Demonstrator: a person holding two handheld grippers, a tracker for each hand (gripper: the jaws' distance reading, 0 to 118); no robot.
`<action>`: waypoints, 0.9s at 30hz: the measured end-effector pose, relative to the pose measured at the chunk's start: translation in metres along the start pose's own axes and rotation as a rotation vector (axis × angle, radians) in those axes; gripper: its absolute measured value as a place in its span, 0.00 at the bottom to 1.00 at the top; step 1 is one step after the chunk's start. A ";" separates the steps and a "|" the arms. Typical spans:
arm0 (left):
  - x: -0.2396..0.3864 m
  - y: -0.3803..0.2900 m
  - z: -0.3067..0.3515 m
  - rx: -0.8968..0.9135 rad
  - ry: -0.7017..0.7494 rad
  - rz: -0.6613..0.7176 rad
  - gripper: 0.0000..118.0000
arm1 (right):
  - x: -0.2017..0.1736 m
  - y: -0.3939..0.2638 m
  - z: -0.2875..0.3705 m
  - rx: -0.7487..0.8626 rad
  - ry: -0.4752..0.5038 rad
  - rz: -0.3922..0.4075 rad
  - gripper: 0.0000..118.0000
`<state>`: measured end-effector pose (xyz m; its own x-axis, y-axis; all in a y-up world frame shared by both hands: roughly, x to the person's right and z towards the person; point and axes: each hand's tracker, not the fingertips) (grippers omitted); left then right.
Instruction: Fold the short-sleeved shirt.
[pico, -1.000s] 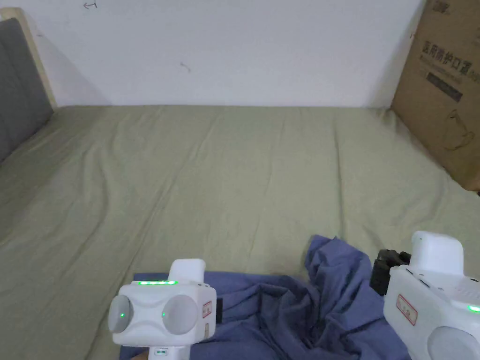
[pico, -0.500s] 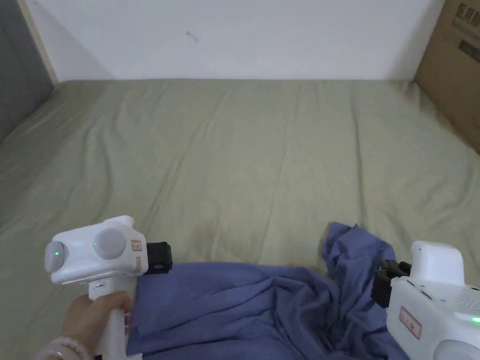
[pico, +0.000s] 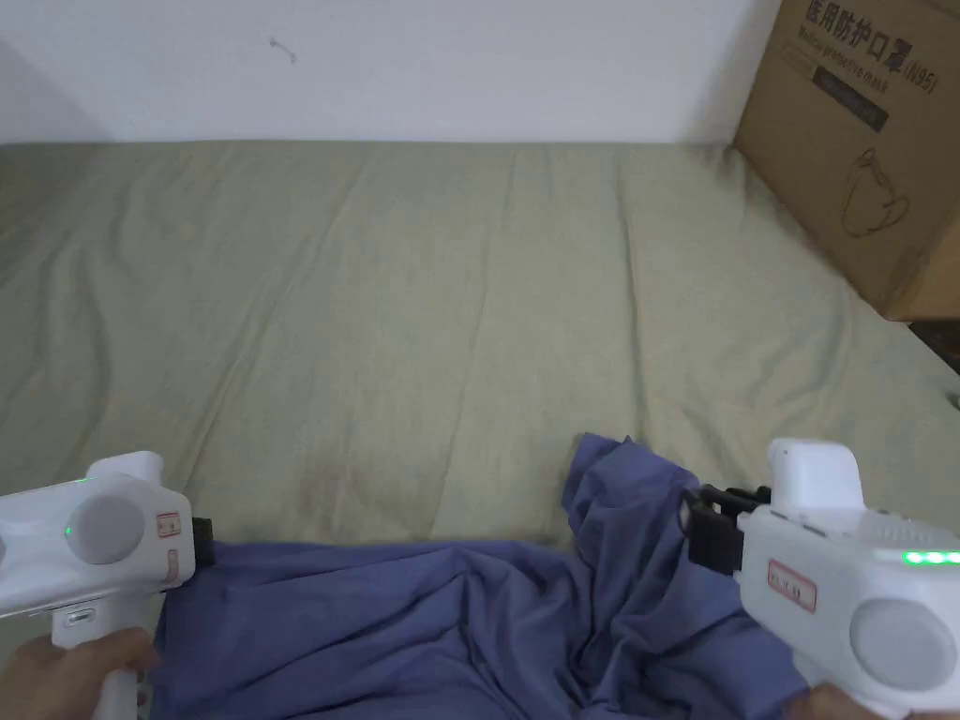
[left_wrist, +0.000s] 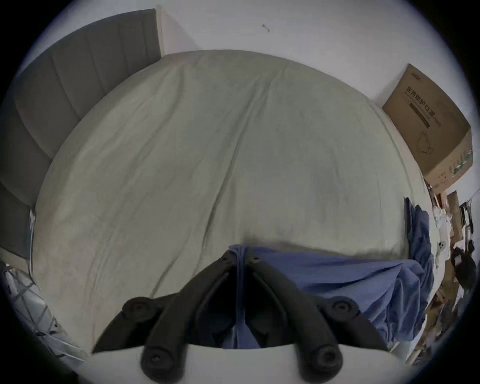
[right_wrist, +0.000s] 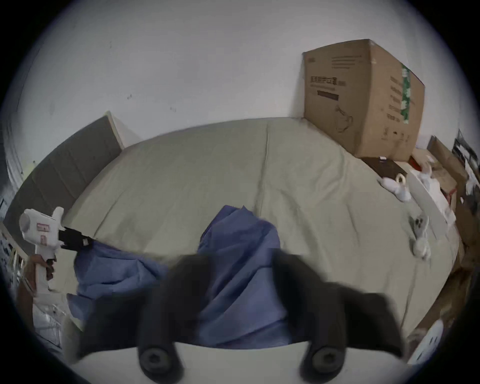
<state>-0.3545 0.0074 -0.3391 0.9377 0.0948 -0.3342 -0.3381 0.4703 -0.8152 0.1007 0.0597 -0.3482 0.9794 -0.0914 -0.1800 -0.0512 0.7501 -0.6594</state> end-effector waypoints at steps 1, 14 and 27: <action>0.000 0.000 0.003 0.007 -0.002 0.001 0.03 | 0.007 0.010 -0.012 -0.046 0.018 0.009 0.73; 0.007 0.008 0.002 0.017 0.008 -0.032 0.03 | 0.056 0.037 -0.153 -0.430 -0.009 0.021 0.08; -0.002 0.039 0.061 0.125 0.020 -0.019 0.03 | 0.060 0.104 -0.067 -0.191 -0.021 -0.002 0.02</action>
<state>-0.3646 0.0794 -0.3417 0.9417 0.0678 -0.3296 -0.3064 0.5780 -0.7564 0.1410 0.0882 -0.4766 0.9833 -0.0781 -0.1646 -0.0831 0.6120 -0.7865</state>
